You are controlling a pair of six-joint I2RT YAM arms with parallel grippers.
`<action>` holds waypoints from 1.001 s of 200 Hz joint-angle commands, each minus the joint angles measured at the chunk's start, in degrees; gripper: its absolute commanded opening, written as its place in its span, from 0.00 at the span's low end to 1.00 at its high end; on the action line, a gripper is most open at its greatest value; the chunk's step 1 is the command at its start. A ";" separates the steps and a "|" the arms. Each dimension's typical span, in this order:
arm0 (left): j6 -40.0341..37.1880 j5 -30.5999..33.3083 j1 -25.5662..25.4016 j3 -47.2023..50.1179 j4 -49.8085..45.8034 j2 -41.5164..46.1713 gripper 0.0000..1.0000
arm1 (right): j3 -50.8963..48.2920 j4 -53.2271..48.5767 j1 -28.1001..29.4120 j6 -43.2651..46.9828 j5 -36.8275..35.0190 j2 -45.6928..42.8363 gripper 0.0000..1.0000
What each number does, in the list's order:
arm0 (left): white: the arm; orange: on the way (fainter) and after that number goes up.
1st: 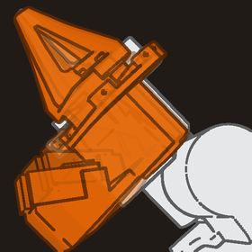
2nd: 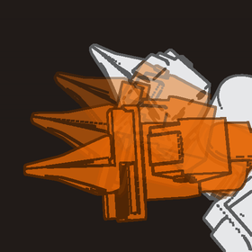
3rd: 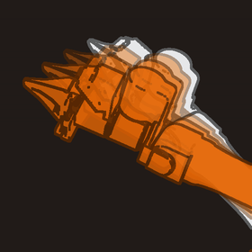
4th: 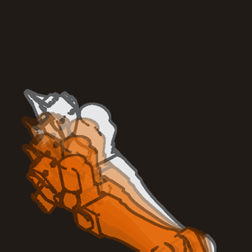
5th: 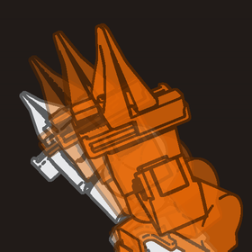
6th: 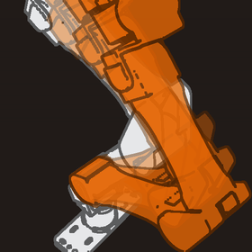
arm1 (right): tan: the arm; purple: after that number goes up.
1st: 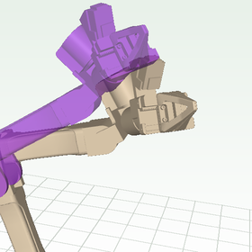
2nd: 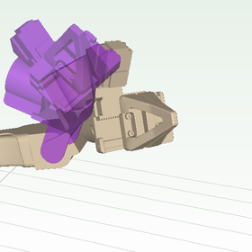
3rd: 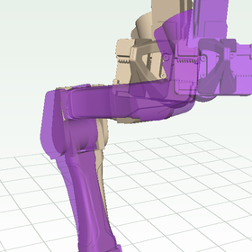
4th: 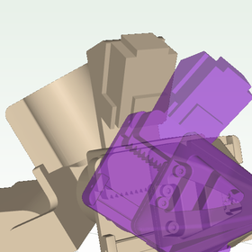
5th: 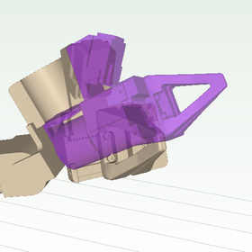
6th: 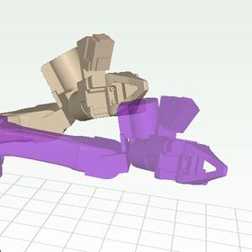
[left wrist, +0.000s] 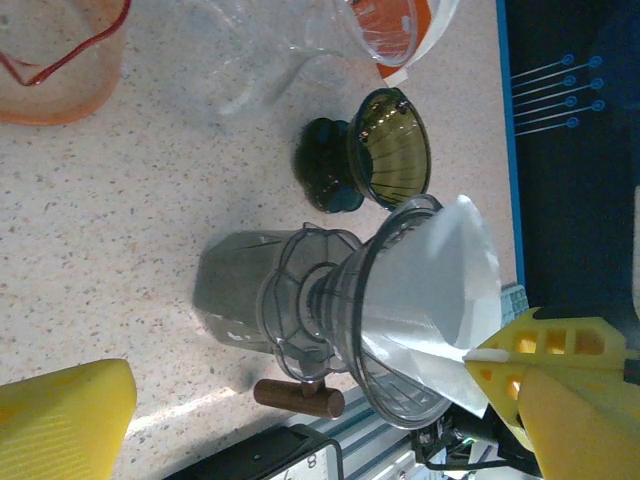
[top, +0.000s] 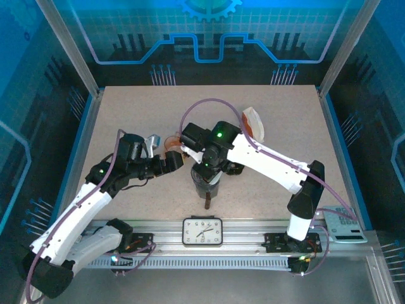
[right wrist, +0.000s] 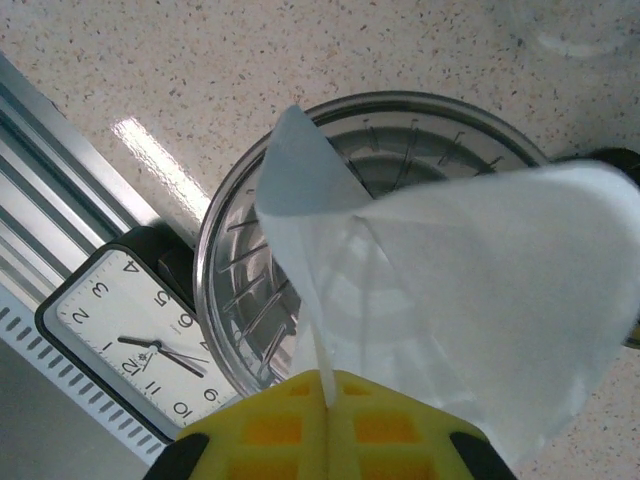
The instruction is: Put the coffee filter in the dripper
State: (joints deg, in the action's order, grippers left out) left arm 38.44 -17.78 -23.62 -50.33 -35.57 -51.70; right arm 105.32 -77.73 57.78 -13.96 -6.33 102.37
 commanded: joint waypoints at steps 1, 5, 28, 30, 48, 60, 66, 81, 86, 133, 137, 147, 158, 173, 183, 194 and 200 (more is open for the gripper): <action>-0.74 -2.15 0.18 -0.13 1.55 0.03 0.99 | -2.78 2.72 0.23 -0.28 2.34 0.15 0.00; -0.61 -2.17 0.16 -0.13 1.56 -0.02 0.99 | -3.03 3.03 0.15 -0.28 2.37 0.12 0.00; -0.40 -2.51 0.17 0.07 1.91 -0.42 0.99 | -4.27 4.23 -0.02 -0.44 2.29 -0.13 0.02; -0.38 -2.52 0.18 0.08 1.91 -0.48 0.99 | -4.25 4.29 -0.03 -0.45 2.29 -0.21 0.03; -0.10 -2.61 0.18 0.20 2.13 -0.76 0.99 | -4.98 5.10 -0.29 -0.45 2.16 -0.99 0.10; 0.19 -2.78 0.15 0.24 2.33 -0.94 0.99 | -5.49 5.65 -0.38 -0.55 2.04 -1.97 0.15; 0.32 -2.86 0.16 0.25 2.43 -0.99 0.99 | -5.72 5.94 -0.38 -0.67 2.02 -2.45 0.18; 0.74 -3.00 0.15 0.40 2.69 -1.20 0.99 | -6.79 6.91 -0.55 -0.78 2.11 -4.04 0.23; 0.91 -3.04 0.20 0.40 2.88 -1.30 0.99 | -7.15 7.25 -0.56 -0.89 2.10 -4.67 0.25; 2.33 -4.42 0.22 -0.03 5.23 -2.94 0.99 | -12.37 12.74 -1.13 -1.48 2.13 -11.80 0.47; 2.49 -4.72 0.21 -0.08 5.47 -3.23 0.99 | -12.81 13.21 -1.24 -1.66 2.11 -12.38 0.49; 2.93 -5.48 0.15 -0.34 6.32 -4.01 0.99 | -13.99 14.49 -1.52 -1.85 2.26 -13.70 0.51; 3.22 -6.32 0.04 -0.69 7.12 -4.82 0.99 | -15.35 15.69 -1.75 -2.03 2.55 -15.11 0.55; 2.95 -6.89 -0.87 -1.81 7.53 -6.12 0.93 | -17.04 17.31 -2.10 -2.29 2.18 -16.86 0.59; 2.28 -6.67 -2.10 -2.86 7.08 -7.10 0.87 | -18.34 18.76 -2.39 -2.56 1.80 -18.37 0.60; 1.22 -5.72 -3.80 -4.30 5.78 -8.36 0.81 | -19.87 20.46 -3.03 -3.26 1.37 -20.32 0.61; 0.81 -5.20 -4.62 -5.10 4.93 -9.12 0.78 | -20.85 21.53 -3.47 -3.69 0.92 -21.35 0.61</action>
State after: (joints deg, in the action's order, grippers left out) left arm 40.40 -22.02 -25.39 -51.16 -29.98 -58.87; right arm 87.39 -61.21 55.83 -15.94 -4.93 85.03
